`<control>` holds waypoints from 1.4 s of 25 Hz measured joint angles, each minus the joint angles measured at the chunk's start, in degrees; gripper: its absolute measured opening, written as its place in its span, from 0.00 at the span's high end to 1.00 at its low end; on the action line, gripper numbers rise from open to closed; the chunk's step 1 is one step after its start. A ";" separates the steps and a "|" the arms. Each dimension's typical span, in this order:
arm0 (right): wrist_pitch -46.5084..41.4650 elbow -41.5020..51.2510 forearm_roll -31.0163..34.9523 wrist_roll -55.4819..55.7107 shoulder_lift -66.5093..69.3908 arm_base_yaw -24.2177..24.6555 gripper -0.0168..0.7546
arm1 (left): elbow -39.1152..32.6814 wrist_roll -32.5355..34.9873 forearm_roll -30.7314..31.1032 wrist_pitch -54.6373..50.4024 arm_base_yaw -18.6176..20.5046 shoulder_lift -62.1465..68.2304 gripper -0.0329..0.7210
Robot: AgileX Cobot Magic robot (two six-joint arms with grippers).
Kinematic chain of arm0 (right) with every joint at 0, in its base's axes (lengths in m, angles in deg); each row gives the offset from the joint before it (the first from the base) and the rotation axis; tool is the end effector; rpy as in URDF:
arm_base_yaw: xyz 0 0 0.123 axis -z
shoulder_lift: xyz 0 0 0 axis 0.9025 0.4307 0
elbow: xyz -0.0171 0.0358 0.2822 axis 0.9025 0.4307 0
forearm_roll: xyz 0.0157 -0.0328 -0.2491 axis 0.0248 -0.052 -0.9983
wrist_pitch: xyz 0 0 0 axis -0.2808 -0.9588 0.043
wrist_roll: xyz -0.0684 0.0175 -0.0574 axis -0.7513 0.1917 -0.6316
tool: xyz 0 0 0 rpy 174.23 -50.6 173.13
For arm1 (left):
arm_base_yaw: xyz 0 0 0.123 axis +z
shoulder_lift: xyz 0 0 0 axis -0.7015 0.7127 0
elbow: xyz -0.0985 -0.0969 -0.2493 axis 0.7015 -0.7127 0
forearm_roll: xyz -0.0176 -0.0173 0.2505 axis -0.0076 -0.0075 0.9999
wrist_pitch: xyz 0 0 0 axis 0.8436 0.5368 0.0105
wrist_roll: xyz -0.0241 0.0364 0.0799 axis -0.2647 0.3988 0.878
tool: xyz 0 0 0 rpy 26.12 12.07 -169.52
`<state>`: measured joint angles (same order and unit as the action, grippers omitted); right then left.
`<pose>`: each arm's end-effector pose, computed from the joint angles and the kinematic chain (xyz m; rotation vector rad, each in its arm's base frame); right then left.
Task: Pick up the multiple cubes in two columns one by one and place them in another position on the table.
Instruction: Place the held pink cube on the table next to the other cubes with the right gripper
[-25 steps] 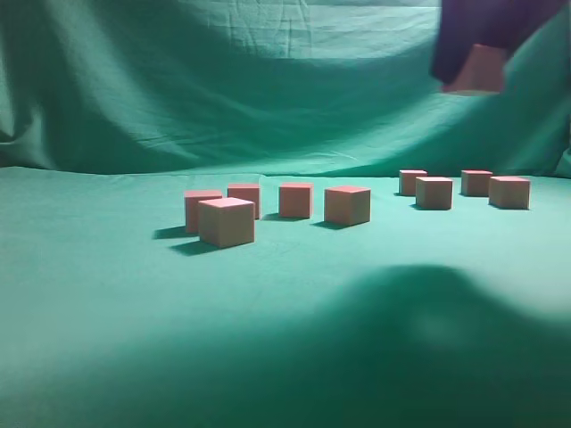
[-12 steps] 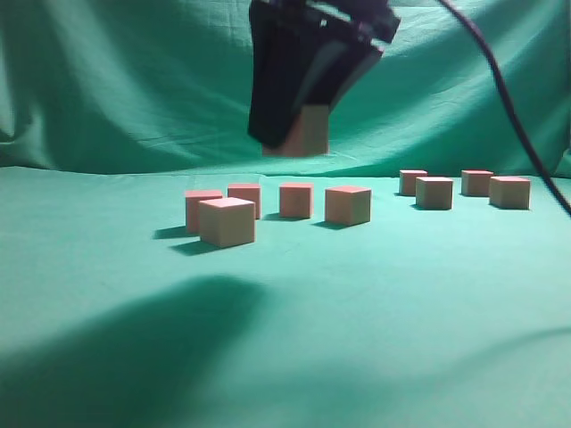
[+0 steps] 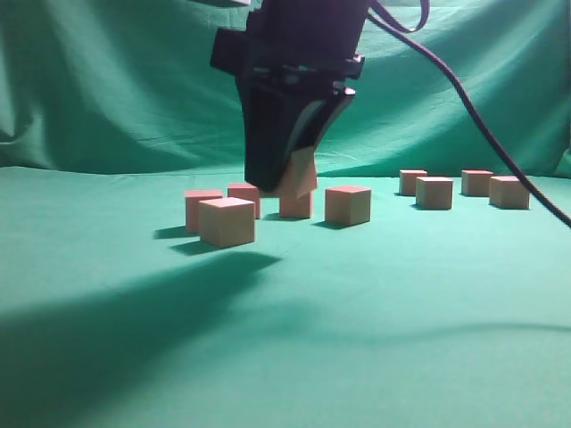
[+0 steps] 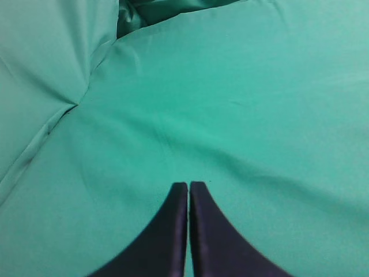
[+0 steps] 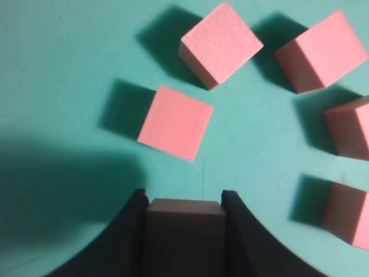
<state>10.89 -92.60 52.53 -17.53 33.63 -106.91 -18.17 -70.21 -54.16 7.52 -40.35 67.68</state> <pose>0.2824 0.2644 0.1974 -1.5068 2.3580 0.1572 0.0509 0.0171 0.1758 0.1094 1.8411 0.3991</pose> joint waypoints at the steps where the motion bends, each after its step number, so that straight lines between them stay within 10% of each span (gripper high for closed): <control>1: -0.29 -0.28 0.00 0.00 0.58 0.00 0.64 | 0.00 0.00 0.00 0.00 0.00 0.00 0.96; 35: 2.52 -0.77 2.77 -3.98 5.27 0.00 0.64 | 0.00 0.00 0.00 0.00 0.00 0.00 0.96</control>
<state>13.41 -93.37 55.30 -21.52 38.90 -106.91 -18.17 -70.21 -54.16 7.52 -40.35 67.68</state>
